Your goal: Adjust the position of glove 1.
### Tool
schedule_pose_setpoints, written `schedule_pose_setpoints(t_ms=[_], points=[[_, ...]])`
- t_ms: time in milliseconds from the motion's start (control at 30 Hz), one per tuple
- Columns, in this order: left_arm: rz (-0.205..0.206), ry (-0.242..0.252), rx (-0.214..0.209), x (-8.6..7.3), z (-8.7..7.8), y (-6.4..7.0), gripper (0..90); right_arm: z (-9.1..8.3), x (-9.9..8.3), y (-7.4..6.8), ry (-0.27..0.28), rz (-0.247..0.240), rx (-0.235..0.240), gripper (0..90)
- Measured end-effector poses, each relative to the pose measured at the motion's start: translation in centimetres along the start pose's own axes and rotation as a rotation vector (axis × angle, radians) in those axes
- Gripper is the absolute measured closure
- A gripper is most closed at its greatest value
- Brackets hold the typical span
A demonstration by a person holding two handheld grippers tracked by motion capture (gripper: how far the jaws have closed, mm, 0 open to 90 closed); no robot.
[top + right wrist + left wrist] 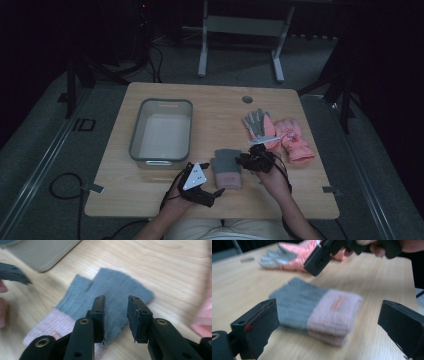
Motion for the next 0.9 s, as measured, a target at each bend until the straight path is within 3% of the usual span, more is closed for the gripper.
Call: schedule_pose_setpoints(t_ms=[67,100,200,233,333,433,500,700,800,900], points=[[-0.005,-0.035,-0.021,0.9,0.1,0.2,6.1,-0.3,0.2,0.7,0.003,0.023,-0.011,65.2],[-0.01,-0.078,-0.026,1.4,0.3,0.2,7.1,-0.4,0.3,1.0,0.009,0.027,-0.018,63.7],[-0.006,-0.114,-0.026,1.8,0.7,0.2,7.8,-0.4,0.4,1.4,0.011,0.037,-0.022,62.0],[0.017,-0.149,-0.041,2.2,1.3,0.2,8.2,-0.3,0.7,1.8,0.021,0.06,-0.024,59.8],[0.07,-0.184,-0.103,2.4,2.2,0.4,6.5,0.2,1.0,2.2,0.022,0.078,-0.022,57.7],[0.161,-0.229,-0.118,2.2,3.0,0.9,6.8,1.0,1.2,2.5,0.01,0.096,-0.022,55.3],[0.198,-0.248,-0.132,2.0,3.5,1.1,12.2,1.7,1.2,2.8,-0.002,0.113,-0.021,52.6],[0.276,-0.293,-0.137,1.4,4.6,1.2,22.6,3.8,0.9,3.7,-0.044,0.163,-0.03,44.8],[0.324,-0.319,-0.117,1.1,4.9,1.4,24.9,4.7,0.6,3.7,-0.078,0.18,-0.04,42.3],[0.37,-0.331,-0.086,0.9,4.9,1.6,30.2,4.9,0.5,3.8,-0.076,0.189,-0.039,41.0]])
Point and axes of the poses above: each handheld gripper's, and its own axes: z roughly forward along the jaws, x roughly out of its top, y roughly to its right, the point moved 2 cm from there along z, roughly forward along the jaws, and after that the axes turned 5 degrees about x, right-handed, at the moved point
